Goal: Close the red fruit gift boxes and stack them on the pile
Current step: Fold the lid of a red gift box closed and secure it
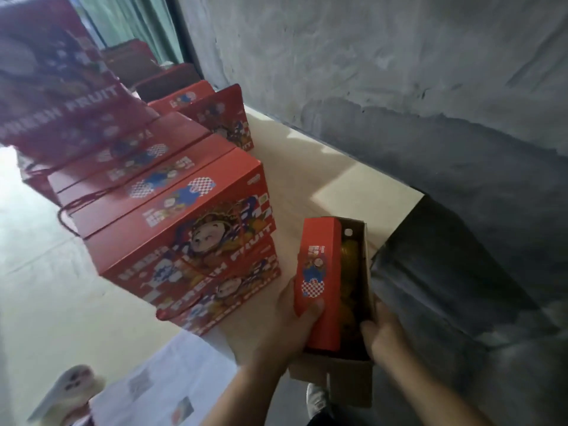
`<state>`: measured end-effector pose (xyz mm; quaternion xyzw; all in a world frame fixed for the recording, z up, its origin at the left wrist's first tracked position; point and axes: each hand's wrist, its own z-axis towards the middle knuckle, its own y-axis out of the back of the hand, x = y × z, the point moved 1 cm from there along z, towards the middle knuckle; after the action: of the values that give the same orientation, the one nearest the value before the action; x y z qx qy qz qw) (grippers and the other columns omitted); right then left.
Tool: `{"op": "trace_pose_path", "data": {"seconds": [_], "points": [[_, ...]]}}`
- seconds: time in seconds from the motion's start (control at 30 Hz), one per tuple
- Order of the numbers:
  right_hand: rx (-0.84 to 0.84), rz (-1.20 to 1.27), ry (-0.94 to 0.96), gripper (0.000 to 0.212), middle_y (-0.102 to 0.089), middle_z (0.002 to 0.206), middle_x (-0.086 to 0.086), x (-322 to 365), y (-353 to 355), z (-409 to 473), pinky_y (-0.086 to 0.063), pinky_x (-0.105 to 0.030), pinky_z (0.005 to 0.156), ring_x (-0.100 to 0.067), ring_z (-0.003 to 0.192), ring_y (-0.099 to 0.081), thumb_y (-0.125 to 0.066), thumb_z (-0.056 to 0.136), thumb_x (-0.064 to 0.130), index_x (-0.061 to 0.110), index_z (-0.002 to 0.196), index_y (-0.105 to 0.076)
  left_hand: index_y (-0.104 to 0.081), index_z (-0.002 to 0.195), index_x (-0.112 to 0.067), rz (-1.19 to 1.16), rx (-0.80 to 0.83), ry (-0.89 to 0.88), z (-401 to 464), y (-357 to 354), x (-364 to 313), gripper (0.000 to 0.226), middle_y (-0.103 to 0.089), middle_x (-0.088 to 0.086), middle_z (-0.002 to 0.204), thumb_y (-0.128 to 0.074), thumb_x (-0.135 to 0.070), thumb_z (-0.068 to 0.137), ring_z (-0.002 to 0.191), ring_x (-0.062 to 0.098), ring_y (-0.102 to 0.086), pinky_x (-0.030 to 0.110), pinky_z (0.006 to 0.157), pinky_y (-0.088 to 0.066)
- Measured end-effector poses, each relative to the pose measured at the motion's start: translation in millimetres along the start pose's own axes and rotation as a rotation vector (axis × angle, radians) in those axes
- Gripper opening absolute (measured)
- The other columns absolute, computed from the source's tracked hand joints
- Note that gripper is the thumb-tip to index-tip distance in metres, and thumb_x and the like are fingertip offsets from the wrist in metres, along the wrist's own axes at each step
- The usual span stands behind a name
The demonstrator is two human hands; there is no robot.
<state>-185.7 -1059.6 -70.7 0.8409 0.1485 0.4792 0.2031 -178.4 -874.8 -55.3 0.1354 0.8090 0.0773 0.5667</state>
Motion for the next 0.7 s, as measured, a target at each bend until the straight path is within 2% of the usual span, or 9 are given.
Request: {"op": "trace_pose_path", "data": {"seconds": [0.03,0.07,0.13,0.23,0.3,0.47,0.53,0.6,0.7], "points": [[0.002,-0.007,0.016,0.051,-0.060,0.097,0.026,-3,-1,-14,-0.045,-0.031,0.090,-0.012,0.098,-0.060,-0.053,0.093,0.001,0.051,0.103,-0.058,-0.044,0.133,-0.054,-0.013,-0.013,-0.013,-15,4,5,0.041,-0.060,-0.036,0.125,-0.067,-0.048,0.099,0.108,-0.023,-0.054,-0.004,0.080,-0.042],[0.025,-0.016,0.020,0.053,-0.061,0.097,0.028,-7,-2,-26,-0.046,-0.031,0.088,-0.006,0.094,-0.060,-0.053,0.092,0.004,0.056,0.101,-0.060,-0.047,0.130,-0.052,-0.075,-0.023,0.004,-30,7,12,0.037,-0.062,-0.041,0.119,-0.066,-0.042,0.100,0.107,-0.022,-0.056,-0.004,0.078,-0.043],[0.084,-0.039,0.011,0.051,-0.067,0.102,0.026,-10,-7,-58,-0.053,-0.037,0.091,-0.004,0.098,-0.062,-0.050,0.089,0.018,0.061,0.115,-0.060,-0.046,0.134,-0.050,-0.262,-0.017,0.083,-65,14,22,0.040,-0.067,-0.029,0.119,-0.066,-0.040,0.101,0.109,-0.003,-0.067,0.013,0.081,-0.056],[0.110,-0.101,0.034,0.056,-0.068,0.113,0.016,-8,-21,-105,-0.055,-0.048,0.098,-0.012,0.105,-0.065,-0.045,0.085,0.027,0.043,0.137,-0.055,-0.034,0.152,-0.042,-0.332,0.004,0.128,-113,34,34,0.056,-0.054,-0.007,0.143,-0.062,-0.043,0.103,0.122,0.015,-0.064,0.040,0.101,-0.058],[0.091,-0.136,0.044,0.051,-0.068,0.118,0.005,-2,-32,-140,-0.056,-0.048,0.098,-0.016,0.105,-0.065,-0.048,0.093,0.018,0.033,0.142,-0.054,-0.029,0.156,-0.040,-0.341,0.014,0.108,-144,52,40,0.062,-0.049,-0.003,0.148,-0.060,-0.043,0.103,0.128,0.018,-0.060,0.046,0.107,-0.054],[0.030,-0.166,0.014,0.043,-0.068,0.114,-0.007,5,-78,-220,-0.052,-0.031,0.074,-0.015,0.094,-0.066,-0.049,0.098,0.005,0.016,0.139,-0.057,-0.033,0.155,-0.039,-0.373,0.036,0.036,-205,105,69,0.067,-0.057,-0.004,0.143,-0.068,-0.047,0.098,0.123,0.015,-0.065,0.042,0.104,-0.057],[0.021,-0.166,0.002,0.039,-0.067,0.113,-0.008,11,-101,-255,-0.053,-0.035,0.081,-0.019,0.098,-0.064,-0.049,0.098,0.003,0.012,0.135,-0.058,-0.034,0.153,-0.044,-0.396,0.078,0.042,-226,133,86,0.069,-0.056,-0.006,0.143,-0.068,-0.055,0.094,0.118,0.011,-0.067,0.033,0.094,-0.060],[-0.008,-0.169,0.006,0.036,-0.067,0.113,-0.013,21,-126,-292,-0.052,-0.044,0.095,-0.029,0.104,-0.064,-0.049,0.096,0.000,0.008,0.129,-0.061,-0.037,0.148,-0.050,-0.389,0.167,0.013,-250,165,102,0.055,-0.054,-0.008,0.143,-0.063,-0.051,0.100,0.116,0.005,-0.067,0.024,0.087,-0.060],[-0.041,-0.142,0.019,0.030,-0.065,0.120,-0.014,41,-172,-347,-0.050,-0.042,0.093,-0.035,0.117,-0.060,-0.049,0.099,-0.002,0.005,0.127,-0.059,-0.041,0.140,-0.054,-0.372,0.191,-0.048,-288,220,127,0.048,-0.051,-0.006,0.144,-0.062,-0.049,0.097,0.128,0.013,-0.059,0.037,0.104,-0.055]]}}
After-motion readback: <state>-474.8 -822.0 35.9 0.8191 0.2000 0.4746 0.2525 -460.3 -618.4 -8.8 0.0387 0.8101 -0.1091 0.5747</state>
